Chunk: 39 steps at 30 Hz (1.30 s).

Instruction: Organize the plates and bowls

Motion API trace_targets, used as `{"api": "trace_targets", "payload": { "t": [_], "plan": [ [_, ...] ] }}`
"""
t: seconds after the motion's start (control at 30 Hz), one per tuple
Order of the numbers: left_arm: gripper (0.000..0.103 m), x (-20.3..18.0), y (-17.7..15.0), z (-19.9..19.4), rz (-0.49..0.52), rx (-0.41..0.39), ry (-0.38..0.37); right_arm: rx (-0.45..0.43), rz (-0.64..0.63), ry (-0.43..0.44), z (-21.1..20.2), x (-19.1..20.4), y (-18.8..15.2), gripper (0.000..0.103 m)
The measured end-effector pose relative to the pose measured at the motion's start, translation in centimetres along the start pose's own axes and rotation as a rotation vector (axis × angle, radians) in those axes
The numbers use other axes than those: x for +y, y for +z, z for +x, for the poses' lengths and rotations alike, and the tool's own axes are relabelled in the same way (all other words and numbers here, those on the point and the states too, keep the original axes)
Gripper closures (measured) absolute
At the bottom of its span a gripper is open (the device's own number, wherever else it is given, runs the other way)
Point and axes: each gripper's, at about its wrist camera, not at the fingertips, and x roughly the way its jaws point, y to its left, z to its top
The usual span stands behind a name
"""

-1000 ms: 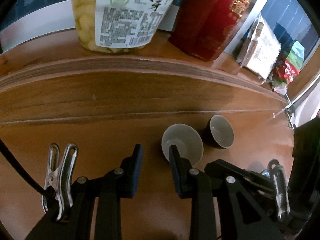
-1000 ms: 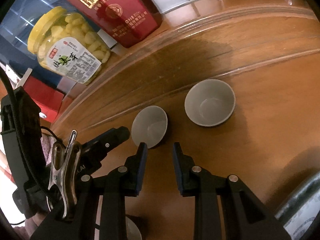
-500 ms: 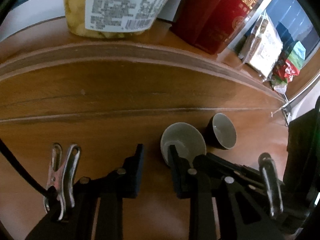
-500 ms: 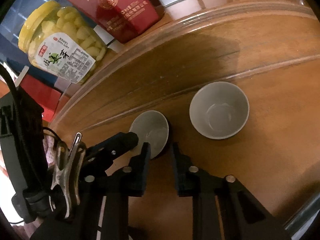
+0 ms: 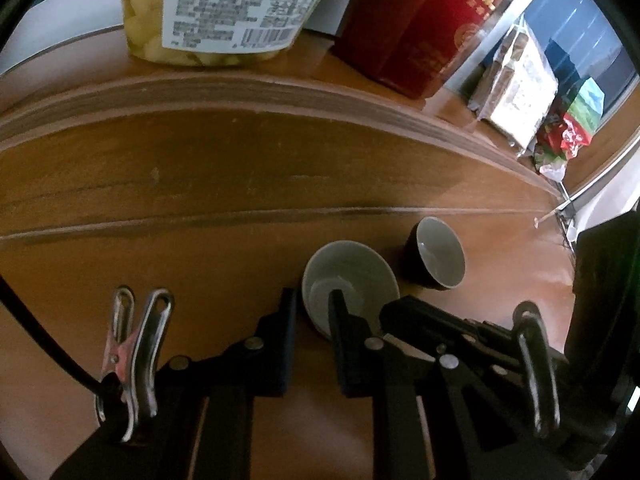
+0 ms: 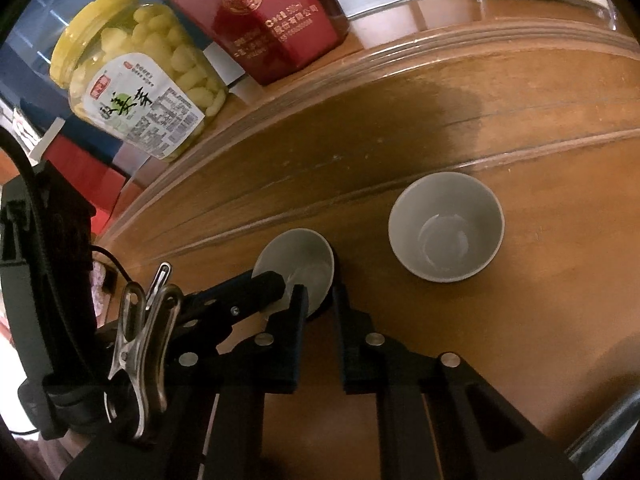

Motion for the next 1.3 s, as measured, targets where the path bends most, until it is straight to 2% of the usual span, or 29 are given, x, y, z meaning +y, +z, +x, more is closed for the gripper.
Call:
{"api": "trace_targets", "payload": {
  "t": [0.4,1.3],
  "plan": [
    [0.087,-0.5,-1.5,-2.6,0.009,-0.027,0.003,-0.009,0.007,0.012,-1.3,1.3,-1.5,0.089],
    [0.087,-2.6,-6.2,-8.5,0.025,-0.086,0.014,-0.066,-0.027,0.040,-7.3,3.6,-6.1,0.089]
  ]
}}
